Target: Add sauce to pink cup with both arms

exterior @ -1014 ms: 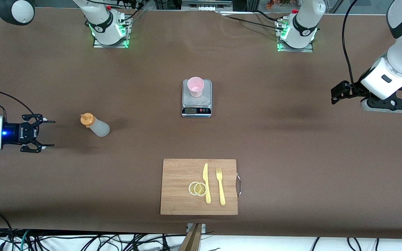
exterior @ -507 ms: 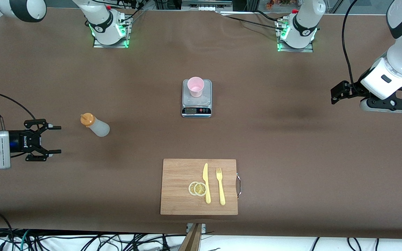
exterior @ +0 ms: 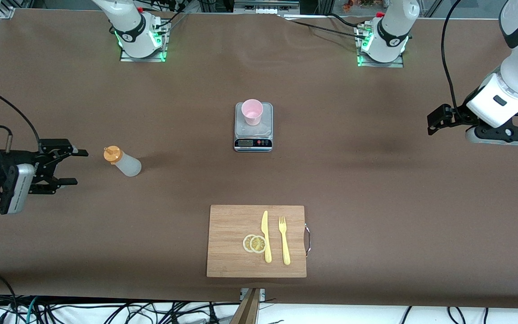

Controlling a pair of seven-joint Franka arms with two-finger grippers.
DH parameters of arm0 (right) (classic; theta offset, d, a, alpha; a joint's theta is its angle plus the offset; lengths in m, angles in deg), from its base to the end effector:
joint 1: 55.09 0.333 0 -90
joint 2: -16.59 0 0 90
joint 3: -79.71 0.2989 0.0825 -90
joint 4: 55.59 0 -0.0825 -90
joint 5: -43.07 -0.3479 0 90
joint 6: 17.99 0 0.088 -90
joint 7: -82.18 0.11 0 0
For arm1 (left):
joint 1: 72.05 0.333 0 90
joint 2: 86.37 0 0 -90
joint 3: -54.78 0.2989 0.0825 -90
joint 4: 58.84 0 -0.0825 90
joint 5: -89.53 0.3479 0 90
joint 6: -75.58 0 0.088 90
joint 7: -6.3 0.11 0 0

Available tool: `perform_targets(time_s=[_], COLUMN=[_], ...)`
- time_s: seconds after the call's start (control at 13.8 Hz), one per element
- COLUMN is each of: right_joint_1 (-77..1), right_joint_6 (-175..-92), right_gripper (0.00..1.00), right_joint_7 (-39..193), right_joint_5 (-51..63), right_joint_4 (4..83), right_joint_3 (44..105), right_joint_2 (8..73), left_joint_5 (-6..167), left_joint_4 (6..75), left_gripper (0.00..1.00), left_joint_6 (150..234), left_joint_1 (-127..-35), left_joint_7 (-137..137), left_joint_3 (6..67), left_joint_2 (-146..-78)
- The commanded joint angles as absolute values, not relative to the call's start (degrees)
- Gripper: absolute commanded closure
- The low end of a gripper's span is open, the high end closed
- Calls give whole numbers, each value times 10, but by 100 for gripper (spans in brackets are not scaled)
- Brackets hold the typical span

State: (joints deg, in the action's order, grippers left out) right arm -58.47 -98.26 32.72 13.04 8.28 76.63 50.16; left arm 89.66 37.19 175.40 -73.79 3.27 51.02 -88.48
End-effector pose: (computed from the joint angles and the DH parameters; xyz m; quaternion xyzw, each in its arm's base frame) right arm 0.6467 -0.0016 0.4571 -0.8894 -0.3583 0.0136 0.2836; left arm 0.5383 -0.0511 0.5537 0.9997 -0.0217 0.0147 0.0012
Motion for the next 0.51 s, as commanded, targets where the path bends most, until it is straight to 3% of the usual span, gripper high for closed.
perform_targets(time_s=[0.0, 0.43], right_joint_1=[-568, -546], right_joint_6=[-1012, -1004], right_gripper=[0, 0], right_joint_7=[416, 605], right_joint_5=[171, 278], right_joint_4=[160, 235], right_joint_3=[765, 765], right_joint_2=[438, 353], left_joint_5=[908, 908], left_joint_4=[352, 349], left_gripper=[0, 0], left_joint_6=[1751, 1749], left_joint_1=[-736, -742], left_joint_7=[36, 30], left_joint_3=[504, 496], left_joint_2=[-885, -887])
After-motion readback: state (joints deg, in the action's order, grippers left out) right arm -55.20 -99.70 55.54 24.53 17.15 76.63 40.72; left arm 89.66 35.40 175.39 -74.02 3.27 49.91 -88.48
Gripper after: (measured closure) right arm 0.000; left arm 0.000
